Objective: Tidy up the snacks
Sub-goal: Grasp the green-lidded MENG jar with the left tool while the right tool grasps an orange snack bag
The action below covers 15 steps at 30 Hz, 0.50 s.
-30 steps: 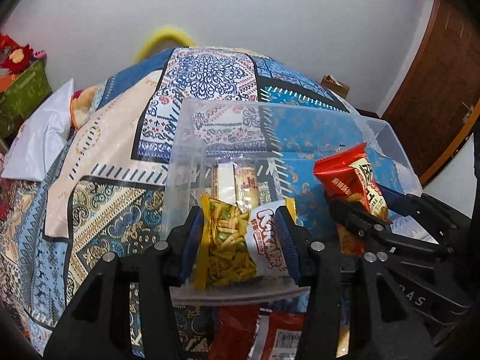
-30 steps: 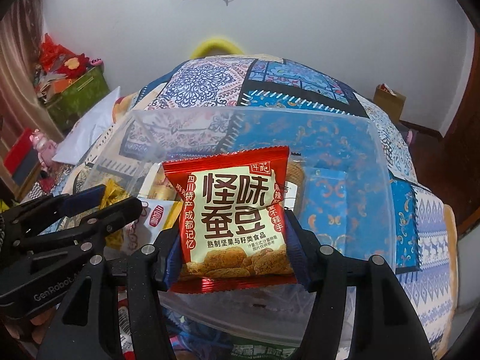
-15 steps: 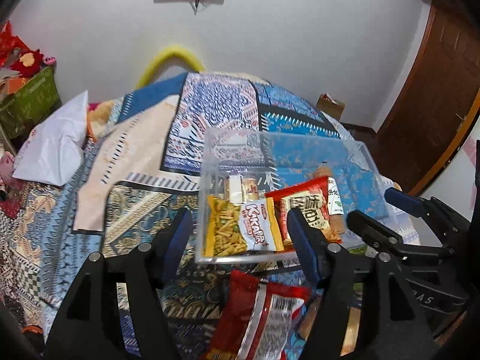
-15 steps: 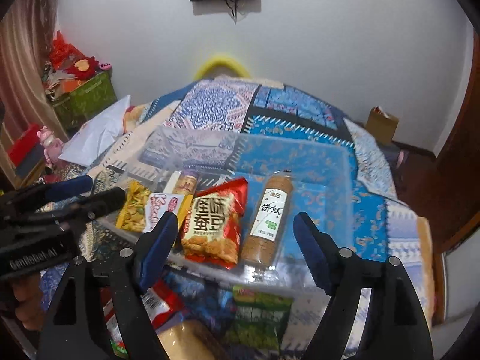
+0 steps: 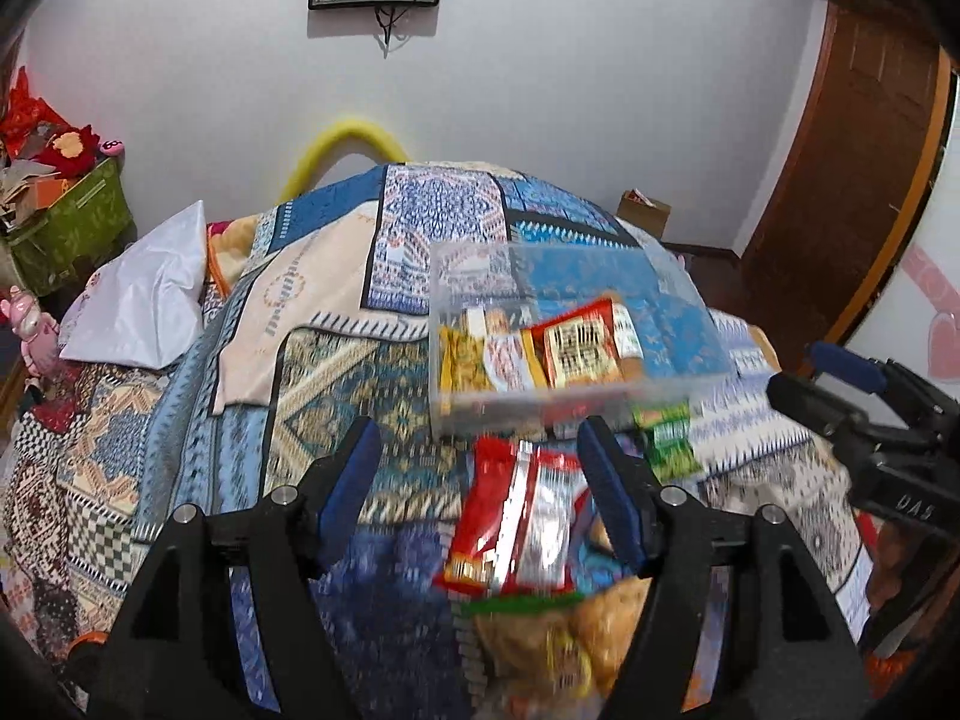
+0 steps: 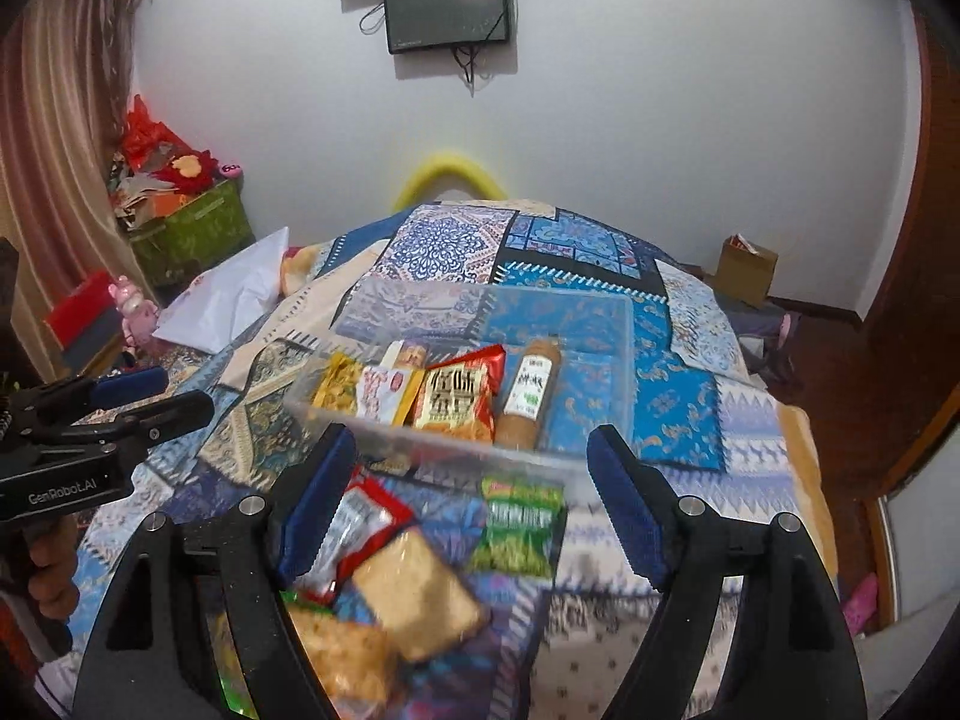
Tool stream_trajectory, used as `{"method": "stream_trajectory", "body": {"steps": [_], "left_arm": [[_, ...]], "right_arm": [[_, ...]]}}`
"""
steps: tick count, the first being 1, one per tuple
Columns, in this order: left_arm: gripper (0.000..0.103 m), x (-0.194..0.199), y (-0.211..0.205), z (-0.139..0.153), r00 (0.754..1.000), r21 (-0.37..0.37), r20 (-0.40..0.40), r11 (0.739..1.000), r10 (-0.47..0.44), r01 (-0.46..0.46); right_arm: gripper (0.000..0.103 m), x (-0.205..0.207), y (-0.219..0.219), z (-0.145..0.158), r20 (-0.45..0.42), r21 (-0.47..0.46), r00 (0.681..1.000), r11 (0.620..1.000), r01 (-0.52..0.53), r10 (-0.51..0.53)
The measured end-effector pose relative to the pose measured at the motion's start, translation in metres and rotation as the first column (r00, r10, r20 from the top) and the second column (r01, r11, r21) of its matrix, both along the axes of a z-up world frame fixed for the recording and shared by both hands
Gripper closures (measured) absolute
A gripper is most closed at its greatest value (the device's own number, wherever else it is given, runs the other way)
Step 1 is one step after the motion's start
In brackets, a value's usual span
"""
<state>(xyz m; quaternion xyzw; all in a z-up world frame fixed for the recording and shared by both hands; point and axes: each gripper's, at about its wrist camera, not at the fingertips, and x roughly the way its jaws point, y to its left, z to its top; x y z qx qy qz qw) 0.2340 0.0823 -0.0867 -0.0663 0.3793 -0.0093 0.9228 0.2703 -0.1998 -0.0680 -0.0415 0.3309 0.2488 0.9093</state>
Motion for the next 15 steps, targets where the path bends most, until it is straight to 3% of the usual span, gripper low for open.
{"method": "stream_trajectory", "body": {"steps": [6, 15], "left_arm": [[0.034, -0.038, -0.006, -0.015, 0.999, -0.002, -0.040, 1.000, -0.016, 0.016], [0.034, -0.086, -0.016, -0.049, 0.992, -0.003, -0.115, 0.999, -0.046, 0.046]], "right_arm": [[0.025, -0.034, -0.005, -0.007, 0.010, -0.040, 1.000, 0.999, -0.008, 0.008], [0.022, -0.076, -0.002, -0.045, -0.085, -0.043, 0.995, 0.997, -0.057, 0.053]]}}
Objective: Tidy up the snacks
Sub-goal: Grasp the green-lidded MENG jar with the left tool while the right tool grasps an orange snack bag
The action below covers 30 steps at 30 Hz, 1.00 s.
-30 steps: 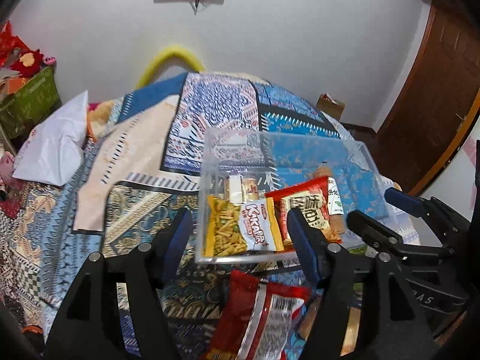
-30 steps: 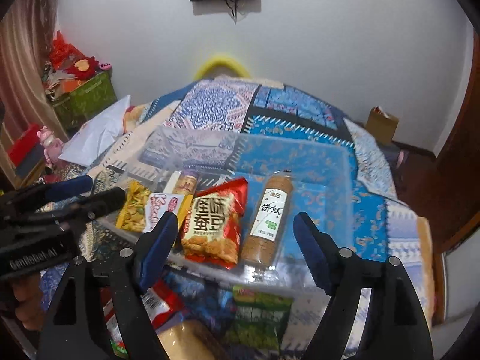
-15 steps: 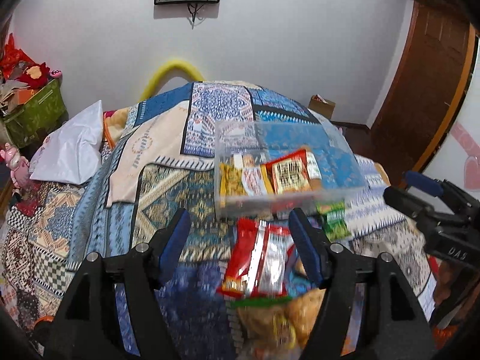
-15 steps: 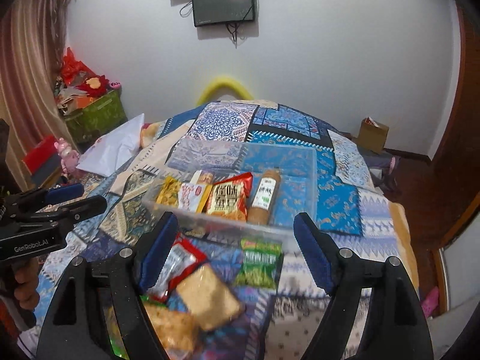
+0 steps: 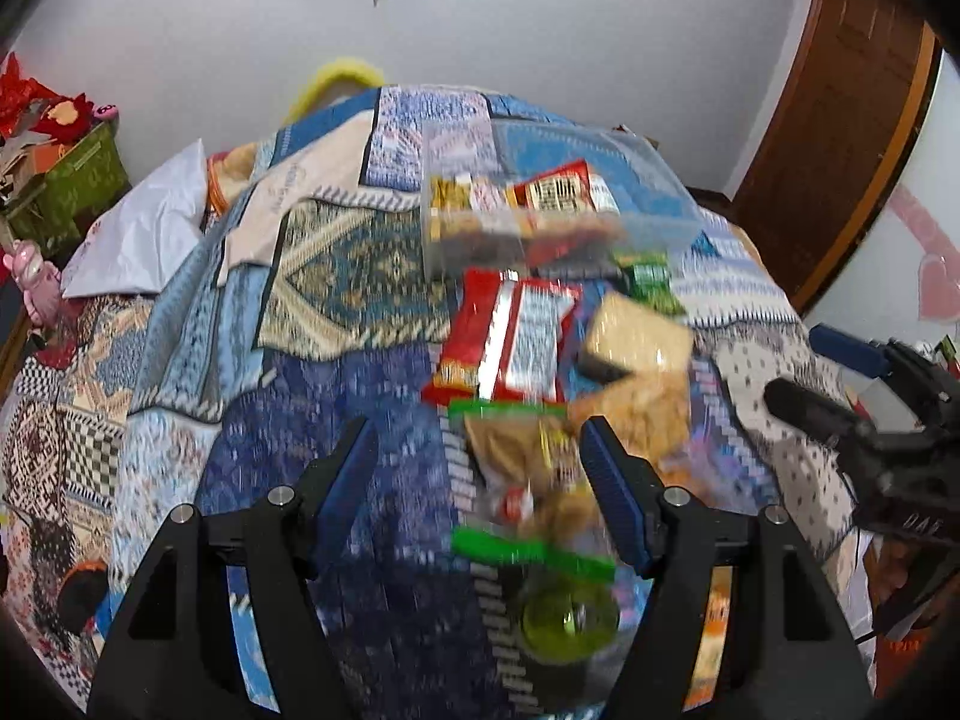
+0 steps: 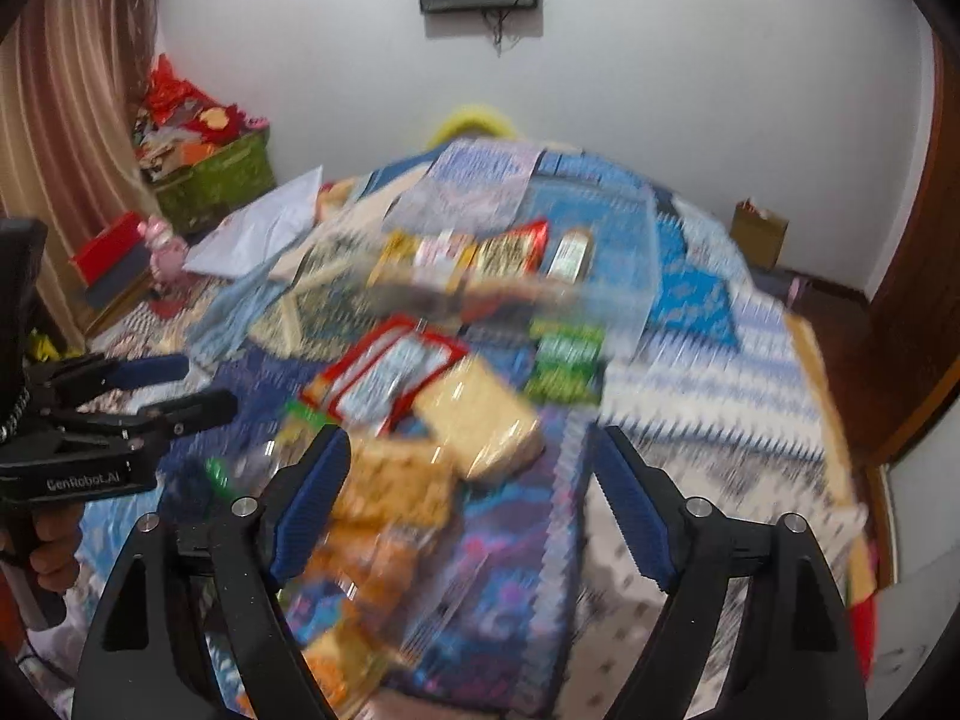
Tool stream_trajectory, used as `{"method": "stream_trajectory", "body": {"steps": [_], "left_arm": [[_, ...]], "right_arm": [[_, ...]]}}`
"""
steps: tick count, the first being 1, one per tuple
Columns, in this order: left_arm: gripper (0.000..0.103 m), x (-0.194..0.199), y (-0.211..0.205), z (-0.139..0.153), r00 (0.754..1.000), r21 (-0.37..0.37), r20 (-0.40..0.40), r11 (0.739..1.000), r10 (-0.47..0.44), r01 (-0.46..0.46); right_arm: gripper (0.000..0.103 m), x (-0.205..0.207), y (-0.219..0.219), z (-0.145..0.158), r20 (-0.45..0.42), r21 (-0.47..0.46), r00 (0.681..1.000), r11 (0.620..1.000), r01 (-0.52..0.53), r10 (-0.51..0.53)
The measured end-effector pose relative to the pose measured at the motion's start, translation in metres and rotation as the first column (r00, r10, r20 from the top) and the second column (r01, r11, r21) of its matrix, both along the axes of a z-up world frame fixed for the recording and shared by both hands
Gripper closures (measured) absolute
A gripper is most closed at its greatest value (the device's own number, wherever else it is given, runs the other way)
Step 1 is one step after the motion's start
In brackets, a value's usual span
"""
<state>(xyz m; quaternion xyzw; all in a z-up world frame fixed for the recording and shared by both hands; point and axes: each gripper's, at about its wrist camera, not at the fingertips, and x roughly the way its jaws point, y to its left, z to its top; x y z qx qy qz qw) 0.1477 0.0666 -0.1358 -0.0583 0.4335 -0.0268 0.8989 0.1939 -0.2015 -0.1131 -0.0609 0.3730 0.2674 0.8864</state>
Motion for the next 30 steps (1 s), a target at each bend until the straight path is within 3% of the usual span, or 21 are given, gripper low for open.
{"method": "stream_trajectory", "body": {"steps": [12, 20, 24, 30], "left_arm": [[0.034, -0.036, 0.001, -0.026, 0.999, 0.015, -0.054, 1.000, -0.006, 0.007], [0.034, -0.042, 0.000, -0.037, 0.997, -0.007, -0.082, 1.000, -0.010, 0.010], [0.034, -0.043, -0.006, -0.037, 0.996, -0.007, -0.082, 1.000, -0.027, 0.027], [0.034, -0.045, -0.013, -0.039, 0.995, -0.020, -0.092, 0.999, -0.047, 0.045]], "right_arm": [[0.021, -0.022, 0.027, -0.061, -0.165, -0.041, 0.983, 0.995, -0.088, 0.081], [0.004, -0.020, 0.039, -0.077, -0.190, -0.087, 0.977, 0.990, -0.113, 0.095], [0.004, -0.015, 0.036, -0.081, -0.206, -0.068, 0.974, 0.992, -0.109, 0.093], [0.038, -0.009, 0.023, -0.075, -0.210, -0.035, 0.973, 0.994, -0.106, 0.096]]}}
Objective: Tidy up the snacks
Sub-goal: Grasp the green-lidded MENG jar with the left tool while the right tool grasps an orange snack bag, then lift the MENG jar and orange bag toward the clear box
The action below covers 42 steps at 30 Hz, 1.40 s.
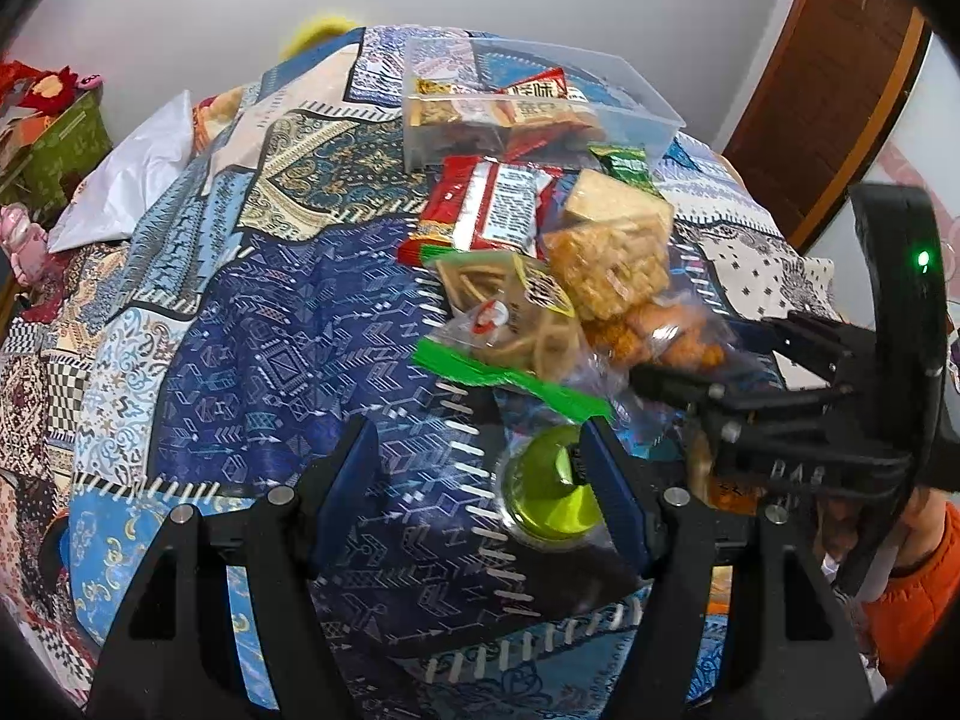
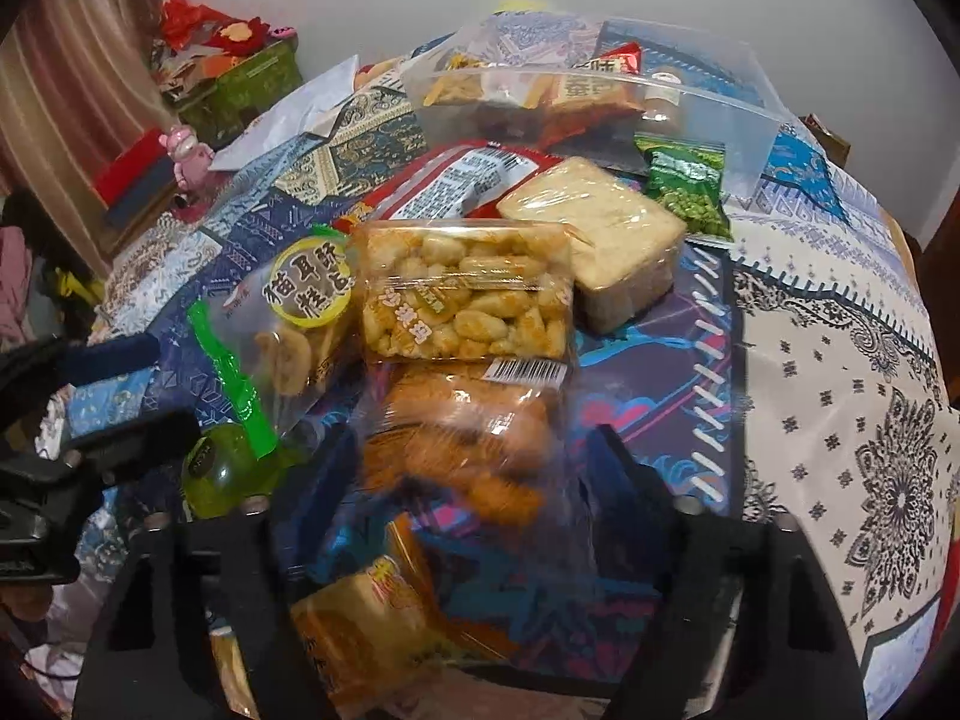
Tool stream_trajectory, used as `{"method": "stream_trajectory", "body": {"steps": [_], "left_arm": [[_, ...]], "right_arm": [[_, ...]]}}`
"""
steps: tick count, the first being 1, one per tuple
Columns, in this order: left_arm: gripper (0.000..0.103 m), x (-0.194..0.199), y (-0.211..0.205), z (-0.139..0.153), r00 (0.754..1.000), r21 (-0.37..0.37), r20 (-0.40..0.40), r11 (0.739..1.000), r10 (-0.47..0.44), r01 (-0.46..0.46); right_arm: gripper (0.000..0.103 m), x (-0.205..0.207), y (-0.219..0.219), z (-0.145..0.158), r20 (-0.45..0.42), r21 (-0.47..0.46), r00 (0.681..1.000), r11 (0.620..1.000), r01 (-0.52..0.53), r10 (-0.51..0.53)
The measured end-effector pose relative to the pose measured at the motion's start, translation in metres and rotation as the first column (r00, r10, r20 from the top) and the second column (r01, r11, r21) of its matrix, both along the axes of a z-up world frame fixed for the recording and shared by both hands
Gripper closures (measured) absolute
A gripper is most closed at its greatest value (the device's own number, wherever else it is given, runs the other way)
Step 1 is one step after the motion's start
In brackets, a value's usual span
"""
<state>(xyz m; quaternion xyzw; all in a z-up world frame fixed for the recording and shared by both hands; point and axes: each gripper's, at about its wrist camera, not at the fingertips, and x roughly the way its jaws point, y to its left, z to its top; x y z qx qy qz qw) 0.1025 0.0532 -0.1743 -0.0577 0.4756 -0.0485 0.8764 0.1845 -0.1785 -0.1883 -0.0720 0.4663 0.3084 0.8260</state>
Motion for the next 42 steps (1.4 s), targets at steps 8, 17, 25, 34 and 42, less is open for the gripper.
{"method": "stream_trajectory", "body": {"steps": [8, 17, 25, 34, 42], "left_arm": [[0.034, -0.001, -0.024, -0.007, 0.998, -0.001, -0.028, 0.998, -0.065, 0.065], [0.054, 0.003, -0.036, -0.029, 0.994, -0.014, -0.079, 0.997, -0.073, 0.073], [0.054, -0.004, -0.027, -0.022, 0.998, -0.021, -0.052, 0.999, -0.048, 0.047], [0.056, -0.012, -0.013, 0.019, 0.998, -0.014, 0.057, 1.000, -0.001, 0.002], [0.061, 0.002, -0.008, 0.042, 0.993, -0.030, 0.122, 1.000, 0.005, -0.001]], "right_arm": [[0.057, -0.003, -0.025, 0.011, 0.021, 0.020, 0.999, 0.999, 0.044, -0.045], [0.060, -0.001, -0.048, 0.023, 0.050, 0.045, 0.992, 0.992, 0.114, -0.116], [0.061, -0.006, -0.059, 0.032, 0.067, 0.079, 0.987, 0.987, 0.142, -0.148], [0.061, -0.011, -0.071, 0.064, 0.129, 0.146, 0.975, 0.976, 0.163, -0.182], [0.061, -0.006, -0.077, 0.084, 0.165, 0.190, 0.963, 0.965, 0.181, -0.213]]}}
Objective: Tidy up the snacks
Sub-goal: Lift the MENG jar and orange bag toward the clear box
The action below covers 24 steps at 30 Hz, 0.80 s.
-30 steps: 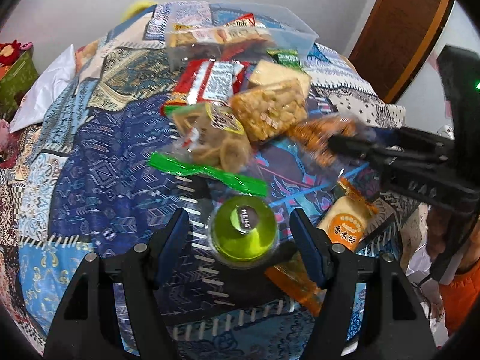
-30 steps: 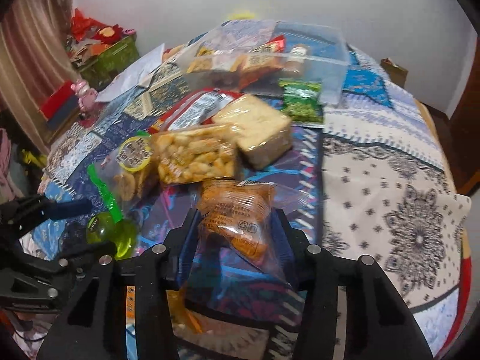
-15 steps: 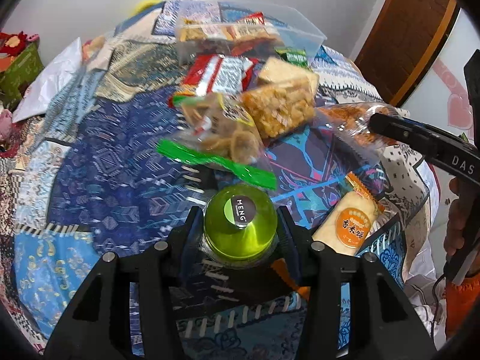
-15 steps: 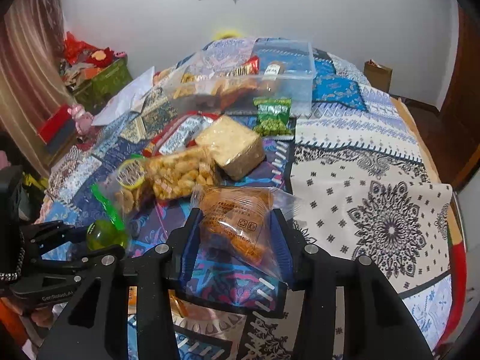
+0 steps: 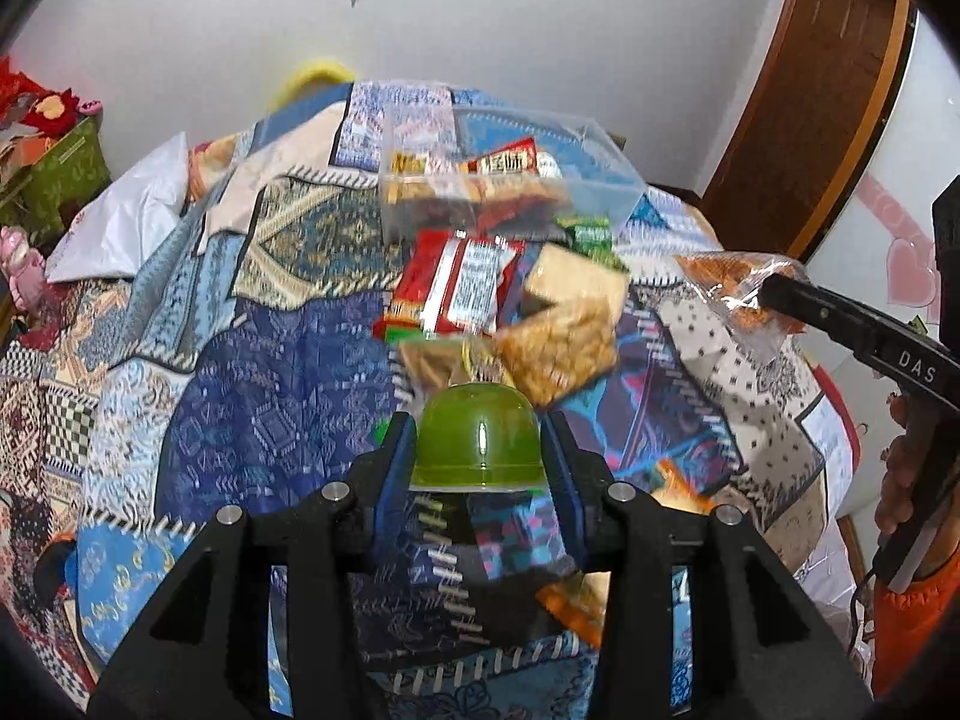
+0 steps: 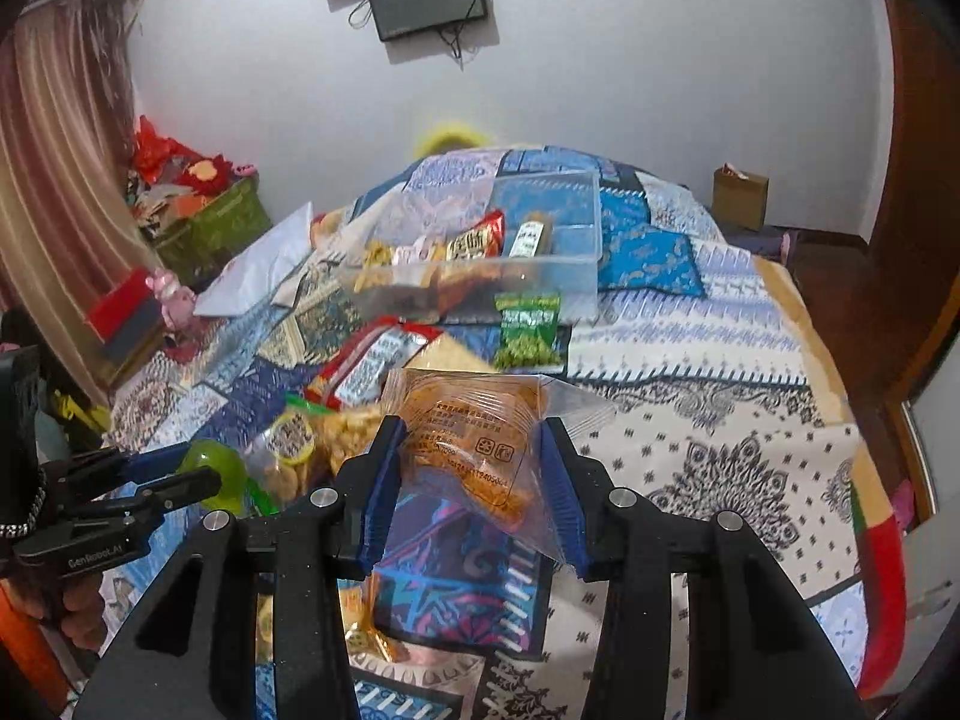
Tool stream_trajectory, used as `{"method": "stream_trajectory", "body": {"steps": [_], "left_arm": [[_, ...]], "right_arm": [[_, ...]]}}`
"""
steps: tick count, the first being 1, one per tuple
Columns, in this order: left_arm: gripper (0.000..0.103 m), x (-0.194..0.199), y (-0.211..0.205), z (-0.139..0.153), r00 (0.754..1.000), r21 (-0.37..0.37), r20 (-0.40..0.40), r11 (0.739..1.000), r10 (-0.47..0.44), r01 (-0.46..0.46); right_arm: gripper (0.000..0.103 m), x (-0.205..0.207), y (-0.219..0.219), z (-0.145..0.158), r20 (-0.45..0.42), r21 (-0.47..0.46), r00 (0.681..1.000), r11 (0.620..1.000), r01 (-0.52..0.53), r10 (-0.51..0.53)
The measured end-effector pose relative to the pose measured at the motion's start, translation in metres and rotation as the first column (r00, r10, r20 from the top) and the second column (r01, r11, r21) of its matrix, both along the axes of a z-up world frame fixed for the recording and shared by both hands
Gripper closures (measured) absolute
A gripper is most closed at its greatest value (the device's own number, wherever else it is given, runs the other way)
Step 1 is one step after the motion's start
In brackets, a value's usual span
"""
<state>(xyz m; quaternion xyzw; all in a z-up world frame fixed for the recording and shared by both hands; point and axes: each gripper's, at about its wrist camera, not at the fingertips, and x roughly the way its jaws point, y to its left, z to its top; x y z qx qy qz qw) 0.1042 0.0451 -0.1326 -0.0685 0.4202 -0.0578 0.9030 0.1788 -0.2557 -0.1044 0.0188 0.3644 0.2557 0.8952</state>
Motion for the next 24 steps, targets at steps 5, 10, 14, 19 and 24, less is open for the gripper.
{"method": "stream_trajectory", "body": {"steps": [5, 10, 14, 19, 24], "left_arm": [[0.061, 0.013, 0.000, 0.017, 0.999, -0.004, 0.043, 1.000, 0.007, -0.007], [0.072, 0.032, 0.001, 0.034, 0.997, -0.005, 0.081, 1.000, 0.010, -0.010], [0.101, 0.054, 0.004, 0.049, 0.994, -0.048, 0.106, 0.999, 0.001, 0.004], [0.095, 0.069, 0.008, 0.043, 0.995, -0.008, 0.099, 1.000, 0.016, -0.015], [0.063, 0.072, 0.011, 0.020, 0.999, -0.027, 0.034, 1.000, 0.007, -0.006]], "right_arm": [[0.061, 0.008, 0.000, 0.005, 0.012, 0.011, 1.000, 1.000, 0.005, -0.005], [0.061, 0.017, -0.001, 0.011, 0.030, 0.029, 0.999, 0.999, 0.014, -0.015], [0.061, 0.028, 0.002, 0.019, 0.053, 0.041, 0.998, 0.999, 0.018, -0.020], [0.061, 0.042, 0.006, 0.017, 0.049, 0.055, 0.999, 0.998, 0.017, -0.020], [0.061, 0.048, 0.006, 0.004, 0.019, 0.044, 1.000, 0.999, 0.017, -0.018]]}}
